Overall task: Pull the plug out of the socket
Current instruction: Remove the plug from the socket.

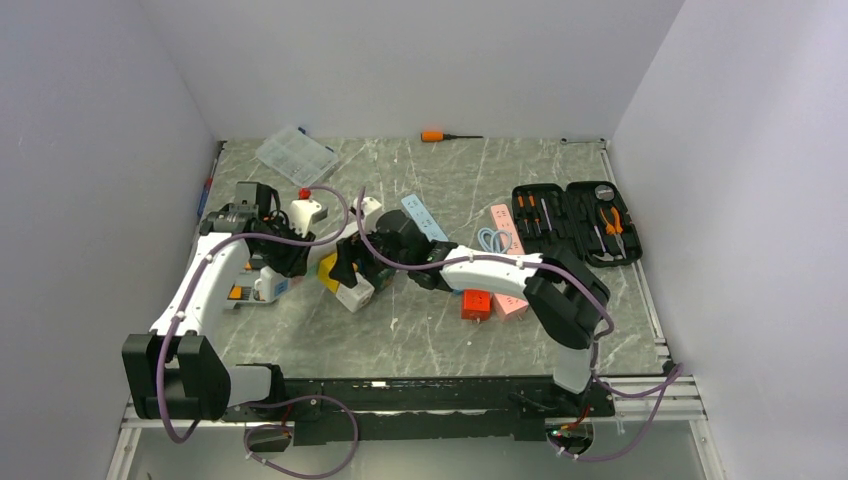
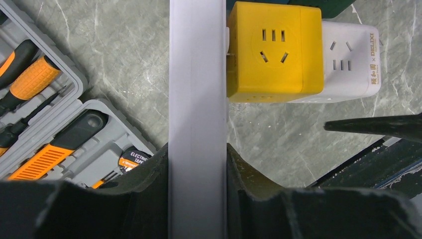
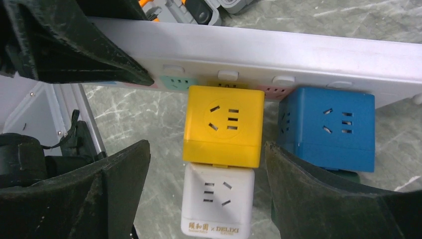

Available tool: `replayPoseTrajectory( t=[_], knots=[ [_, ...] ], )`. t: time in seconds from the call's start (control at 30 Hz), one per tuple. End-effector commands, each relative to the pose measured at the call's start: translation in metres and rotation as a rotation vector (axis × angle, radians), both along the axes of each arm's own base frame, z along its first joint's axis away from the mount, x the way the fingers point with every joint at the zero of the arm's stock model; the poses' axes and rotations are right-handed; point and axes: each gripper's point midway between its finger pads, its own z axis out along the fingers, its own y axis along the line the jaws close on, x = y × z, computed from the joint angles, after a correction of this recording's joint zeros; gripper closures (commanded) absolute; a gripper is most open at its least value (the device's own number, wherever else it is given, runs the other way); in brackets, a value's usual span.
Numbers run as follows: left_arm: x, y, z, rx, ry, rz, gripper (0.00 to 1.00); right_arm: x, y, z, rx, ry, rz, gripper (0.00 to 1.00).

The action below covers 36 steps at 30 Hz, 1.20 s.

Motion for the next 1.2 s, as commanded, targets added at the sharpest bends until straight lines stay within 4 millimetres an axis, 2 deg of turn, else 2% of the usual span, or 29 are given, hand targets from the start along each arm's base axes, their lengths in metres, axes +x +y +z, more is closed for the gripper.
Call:
replayPoseTrajectory(
  t=[0.0, 0.2, 0.37, 0.47, 0.67, 0.77, 0.83, 0.93, 1.0, 1.1, 1.17],
  knots=[
    [0.025, -0.019, 0.050, -0.101, -0.171, -0.032, 1.00, 0.008, 0.019, 0.017, 0.092, -0.008, 0.039, 0.13],
    [0.030, -0.022, 0.054, -0.122, -0.164, -0.022, 1.00, 0.016, 0.025, 0.003, 0.074, 0.001, 0.036, 0.06],
    [0.030, -0.025, 0.057, -0.138, -0.161, -0.023, 1.00, 0.027, 0.027, 0.006, 0.093, -0.006, 0.022, 0.07],
    [0.030, -0.026, 0.057, -0.142, -0.159, -0.026, 1.00, 0.031, 0.034, 0.005, 0.086, -0.001, 0.026, 0.14],
    [0.032, -0.027, 0.052, -0.133, -0.156, -0.023, 1.00, 0.031, 0.045, -0.008, 0.058, 0.047, 0.052, 0.40],
    [0.036, -0.024, 0.049, -0.114, -0.164, -0.015, 1.00, 0.029, 0.042, -0.015, 0.038, 0.060, 0.057, 0.47],
    [0.039, -0.022, 0.046, -0.102, -0.168, -0.009, 1.00, 0.027, 0.040, -0.018, 0.030, 0.061, 0.058, 0.48],
    [0.043, -0.020, 0.042, -0.090, -0.169, 0.000, 1.00, 0.023, 0.037, -0.024, 0.009, 0.076, 0.060, 0.45],
    [0.045, -0.019, 0.041, -0.085, -0.169, 0.006, 1.00, 0.020, 0.036, -0.029, -0.009, 0.085, 0.057, 0.38],
    [0.046, -0.019, 0.040, -0.085, -0.168, 0.009, 1.00, 0.013, 0.037, -0.037, -0.028, 0.089, 0.061, 0.22],
    [0.047, -0.020, 0.041, -0.085, -0.173, 0.008, 1.00, 0.011, 0.038, -0.038, -0.030, 0.084, 0.062, 0.17]
  ],
)
